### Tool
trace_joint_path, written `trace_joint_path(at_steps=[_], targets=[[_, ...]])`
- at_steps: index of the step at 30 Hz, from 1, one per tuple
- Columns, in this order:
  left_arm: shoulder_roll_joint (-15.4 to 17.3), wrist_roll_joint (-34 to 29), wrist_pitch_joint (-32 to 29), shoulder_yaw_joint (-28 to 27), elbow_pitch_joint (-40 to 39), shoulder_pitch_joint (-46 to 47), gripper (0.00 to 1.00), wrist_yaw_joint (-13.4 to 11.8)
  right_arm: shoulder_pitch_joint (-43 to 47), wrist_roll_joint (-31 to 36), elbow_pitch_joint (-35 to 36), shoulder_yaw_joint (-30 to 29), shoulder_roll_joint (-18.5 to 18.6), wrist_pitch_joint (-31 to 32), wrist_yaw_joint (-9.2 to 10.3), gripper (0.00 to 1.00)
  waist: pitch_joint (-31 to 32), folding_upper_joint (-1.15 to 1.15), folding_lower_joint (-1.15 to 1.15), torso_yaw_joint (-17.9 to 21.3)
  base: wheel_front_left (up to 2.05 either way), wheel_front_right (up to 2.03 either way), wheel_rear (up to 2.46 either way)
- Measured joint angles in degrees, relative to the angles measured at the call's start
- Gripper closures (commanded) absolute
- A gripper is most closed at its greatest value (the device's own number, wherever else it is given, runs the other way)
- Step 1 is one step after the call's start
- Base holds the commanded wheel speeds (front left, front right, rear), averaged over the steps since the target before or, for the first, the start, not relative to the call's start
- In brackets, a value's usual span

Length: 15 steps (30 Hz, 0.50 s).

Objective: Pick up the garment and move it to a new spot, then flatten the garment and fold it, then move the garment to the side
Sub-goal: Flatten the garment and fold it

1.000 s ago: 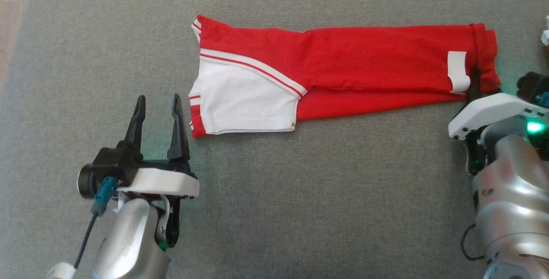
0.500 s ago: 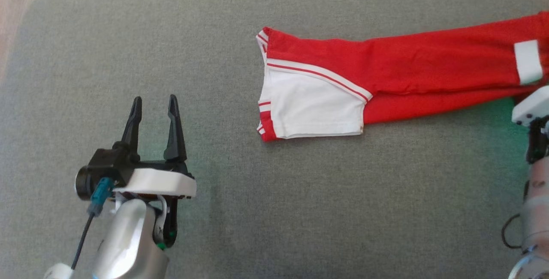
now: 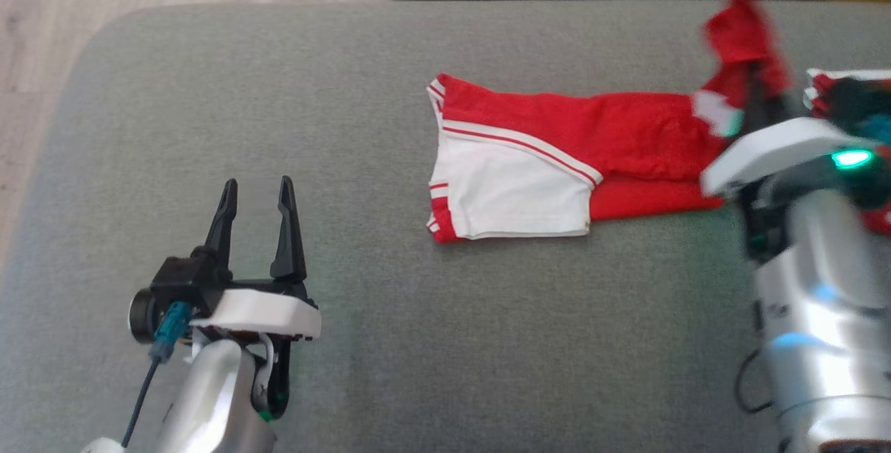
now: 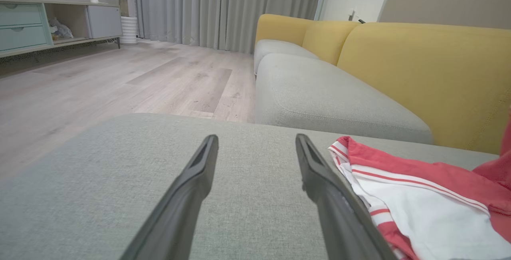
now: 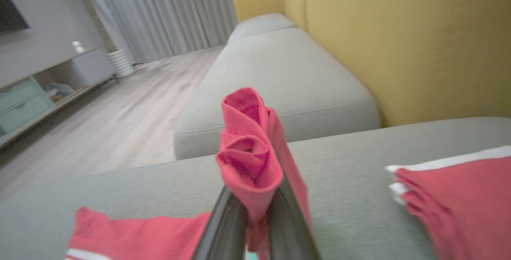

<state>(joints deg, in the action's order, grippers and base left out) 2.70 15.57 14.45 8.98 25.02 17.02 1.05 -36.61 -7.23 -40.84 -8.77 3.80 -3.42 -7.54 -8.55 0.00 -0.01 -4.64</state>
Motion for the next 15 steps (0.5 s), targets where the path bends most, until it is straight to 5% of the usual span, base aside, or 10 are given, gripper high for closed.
trace_joint_path(at_steps=[6, 15], targets=[[-0.03, 0.01, 0.0, 0.2, 0.22, 0.01, 0.0, 0.05, 2.04, -11.45, 0.3, 16.12, -0.3, 0.67, 0.0, 1.0, 1.24, 0.0, 0.0, -2.1, 0.0, 0.0, 0.0], [-0.09, 0.05, 0.0, 1.07, 0.48, 0.08, 0.0, 0.04, 1.8, -22.07, -7.04, 28.24, -0.24, -2.82, 0.0, 1.0, 0.29, 0.0, 0.0, -4.97, 0.0, 0.0, 0.0]])
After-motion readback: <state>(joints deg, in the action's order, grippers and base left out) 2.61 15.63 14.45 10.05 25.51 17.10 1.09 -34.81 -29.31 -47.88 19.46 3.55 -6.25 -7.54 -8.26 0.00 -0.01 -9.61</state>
